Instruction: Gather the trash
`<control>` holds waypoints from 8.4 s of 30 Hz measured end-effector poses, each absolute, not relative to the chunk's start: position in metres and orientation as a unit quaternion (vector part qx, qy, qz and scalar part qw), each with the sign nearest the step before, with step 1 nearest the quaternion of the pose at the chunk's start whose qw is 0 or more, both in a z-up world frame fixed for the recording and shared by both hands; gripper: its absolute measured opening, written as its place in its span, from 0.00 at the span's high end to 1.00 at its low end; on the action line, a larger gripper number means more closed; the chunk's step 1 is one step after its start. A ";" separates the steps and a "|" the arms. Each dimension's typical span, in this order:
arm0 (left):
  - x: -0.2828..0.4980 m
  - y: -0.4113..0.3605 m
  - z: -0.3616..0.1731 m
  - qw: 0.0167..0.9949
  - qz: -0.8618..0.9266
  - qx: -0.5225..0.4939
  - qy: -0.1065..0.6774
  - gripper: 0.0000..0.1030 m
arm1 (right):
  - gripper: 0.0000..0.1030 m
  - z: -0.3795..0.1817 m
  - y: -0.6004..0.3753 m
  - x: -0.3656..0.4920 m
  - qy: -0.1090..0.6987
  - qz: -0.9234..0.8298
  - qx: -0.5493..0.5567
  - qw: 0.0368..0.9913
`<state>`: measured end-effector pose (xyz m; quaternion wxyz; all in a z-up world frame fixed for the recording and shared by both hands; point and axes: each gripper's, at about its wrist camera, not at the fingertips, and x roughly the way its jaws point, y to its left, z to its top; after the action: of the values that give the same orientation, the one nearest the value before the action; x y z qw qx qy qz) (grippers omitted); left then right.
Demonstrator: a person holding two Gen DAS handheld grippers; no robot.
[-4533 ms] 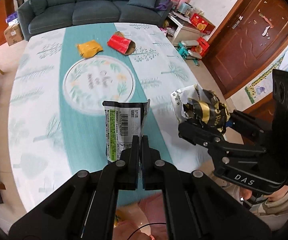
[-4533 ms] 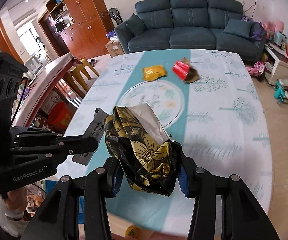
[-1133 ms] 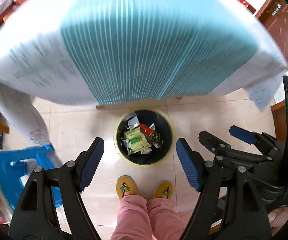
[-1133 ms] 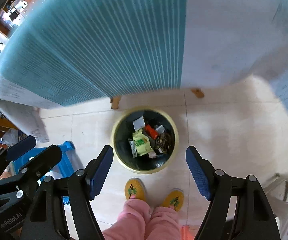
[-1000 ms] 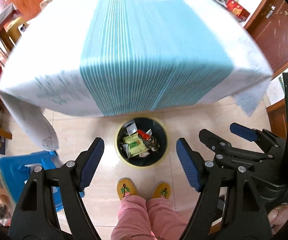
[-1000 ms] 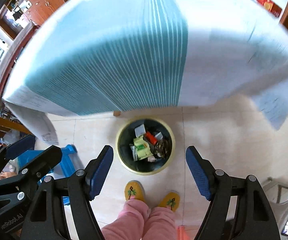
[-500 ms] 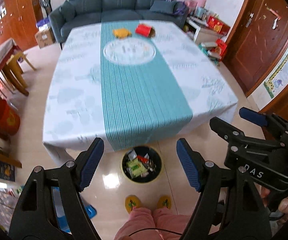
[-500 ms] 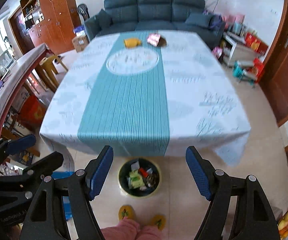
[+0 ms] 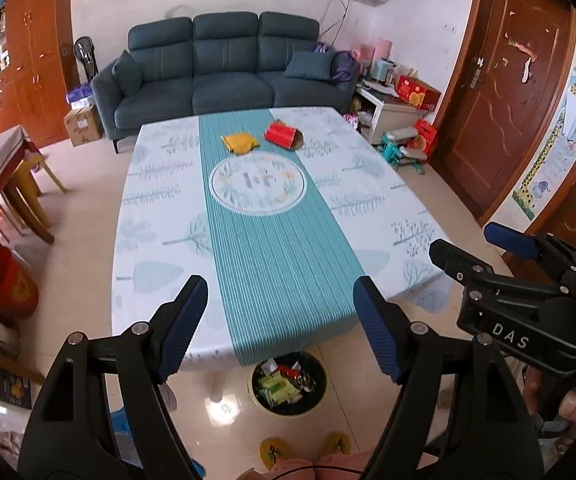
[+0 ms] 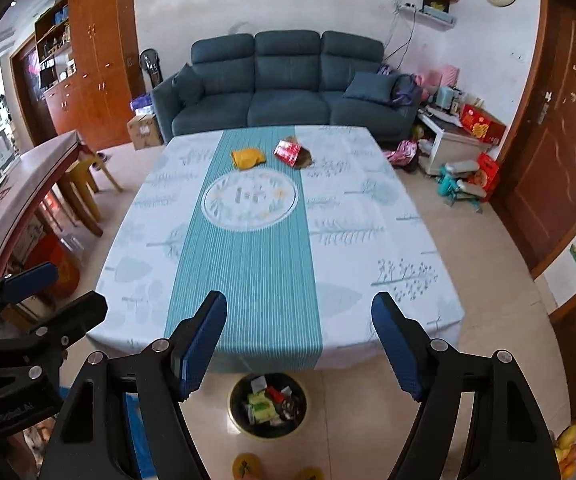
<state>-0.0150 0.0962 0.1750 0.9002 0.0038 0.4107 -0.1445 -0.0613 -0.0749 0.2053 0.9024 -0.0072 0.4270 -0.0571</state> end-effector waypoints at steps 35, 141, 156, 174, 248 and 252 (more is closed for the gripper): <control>0.411 0.039 0.090 0.848 -0.075 -0.004 0.525 0.29 | 0.26 0.072 -0.204 0.397 0.551 0.142 0.058 0.820; -0.013 0.082 0.000 0.807 -0.146 -0.040 0.570 0.99 | 0.85 -0.036 -0.086 -0.059 0.574 0.138 0.119 0.799; -0.030 0.044 -0.228 0.788 -0.095 -0.066 0.604 0.98 | 0.84 -0.282 -0.122 -0.084 0.622 0.145 0.128 0.759; -0.006 0.045 -0.386 0.794 -0.052 -0.063 0.602 0.30 | 0.40 -0.442 -0.112 -0.066 0.626 0.130 0.135 0.757; -0.086 0.090 0.222 0.921 -0.007 -0.013 0.390 0.23 | 0.05 0.224 -0.084 -0.102 0.431 0.062 0.055 0.899; -0.086 0.090 0.224 0.922 -0.010 -0.016 0.386 0.23 | 0.05 0.227 -0.084 -0.105 0.423 0.057 0.055 0.903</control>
<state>-0.0858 0.0897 0.2237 0.9221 -0.0156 0.3864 -0.0099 -0.1048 -0.0838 0.2267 0.9025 0.0552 0.4233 0.0568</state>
